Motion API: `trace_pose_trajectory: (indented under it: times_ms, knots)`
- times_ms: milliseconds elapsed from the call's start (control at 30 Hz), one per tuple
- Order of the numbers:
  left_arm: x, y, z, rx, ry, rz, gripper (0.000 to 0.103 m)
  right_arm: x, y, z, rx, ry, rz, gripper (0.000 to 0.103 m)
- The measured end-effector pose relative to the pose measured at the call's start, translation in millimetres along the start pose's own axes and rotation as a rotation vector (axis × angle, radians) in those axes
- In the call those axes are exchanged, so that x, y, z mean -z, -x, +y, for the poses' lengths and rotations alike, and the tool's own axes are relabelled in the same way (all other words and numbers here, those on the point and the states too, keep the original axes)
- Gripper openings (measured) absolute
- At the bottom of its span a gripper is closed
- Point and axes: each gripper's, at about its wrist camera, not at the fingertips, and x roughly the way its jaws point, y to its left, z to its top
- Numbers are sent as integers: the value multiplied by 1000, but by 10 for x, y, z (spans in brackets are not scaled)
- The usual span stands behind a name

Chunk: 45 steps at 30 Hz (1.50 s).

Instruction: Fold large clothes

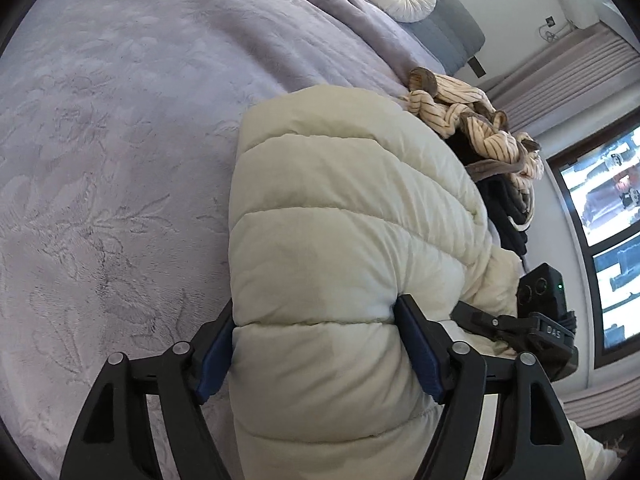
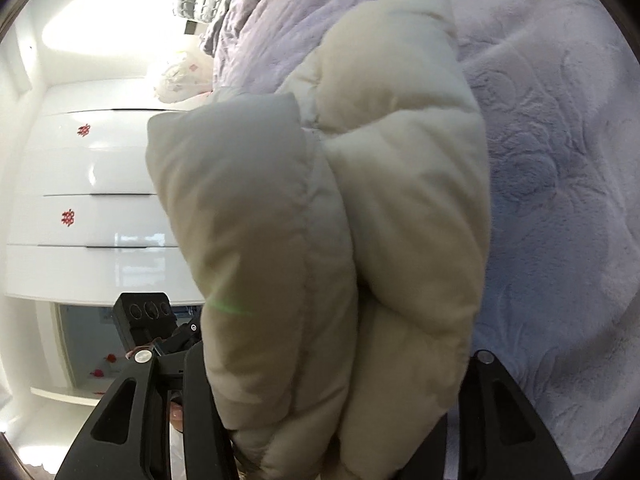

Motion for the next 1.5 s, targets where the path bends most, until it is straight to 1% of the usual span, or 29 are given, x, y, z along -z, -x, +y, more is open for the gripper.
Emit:
trace_pose_trajectory:
  times_ms: [67, 200, 300, 367, 400, 433, 500, 533, 567, 633, 667, 700, 733, 767, 800, 833, 900, 967, 1100, 1167, 1233, 1333, 1433, 1500]
  knots:
    - [11, -21, -28, -10, -6, 4, 78, 73, -10, 24, 24, -7, -3, 56]
    - [3, -18, -138, -35, -11, 5, 78, 214, 127, 206, 103, -7, -11, 57]
    - [6, 2, -159, -52, -13, 5, 78, 384, 370, 403, 207, 30, -56, 57]
    - [12, 4, -165, -62, -12, 1, 78, 523, 438, 607, 273, 61, -92, 57]
    - [11, 2, -166, -68, -8, -3, 78, 564, 465, 722, 293, 78, -110, 55]
    - [14, 9, -176, -73, -7, -6, 78, 693, 562, 787, 305, 101, -129, 46]
    - [21, 17, -185, -86, -5, -12, 78, 824, 681, 933, 332, 141, -147, 38]
    - [35, 32, -183, -92, -9, -13, 78, 958, 745, 944, 332, 161, -153, 32]
    - [34, 33, -192, -99, -13, -12, 78, 929, 784, 967, 325, 181, -154, 29]
    - [38, 46, -214, -116, -24, -13, 78, 975, 780, 1202, 315, 236, -159, 27]
    - [35, 46, -228, -121, -27, -13, 78, 850, 705, 1343, 311, 275, -157, 27]
    - [33, 49, -238, -126, -29, -12, 78, 826, 607, 1473, 308, 305, -149, 27]
    - [35, 61, -233, -130, -28, -11, 78, 880, 564, 1570, 312, 345, -126, 27]
    - [33, 69, -236, -134, -27, -12, 78, 922, 642, 1598, 329, 376, -107, 27]
    - [31, 85, -242, -139, -26, -15, 78, 944, 557, 1623, 348, 397, -94, 27]
    - [23, 120, -258, -149, -25, -22, 78, 1036, 493, 1571, 383, 411, -72, 27]
    - [17, 223, -274, -158, -29, -42, 78, 948, 375, 1390, 423, 396, -49, 27]
    - [18, 371, -297, -159, -43, -71, 78, 982, 304, 1265, 458, 375, -44, 24]
    - [140, 654, -325, -152, -81, -104, 78, 995, 359, 1004, 477, 324, -55, 22]
    - [276, 746, -347, -127, -89, -101, 78, 996, 347, 870, 485, 307, -57, 19]
    - [431, 742, -370, -117, -100, -80, 78, 992, 325, 810, 482, 284, -57, 19]
    - [633, 571, -369, -151, -116, -36, 78, 998, 255, 635, 465, 255, -66, 19]
    - [711, 434, -311, -139, -85, -18, 78, 981, 206, 459, 457, 223, -69, 19]
    - [718, 370, -290, -143, -86, -11, 78, 981, 161, 361, 454, 219, -72, 19]
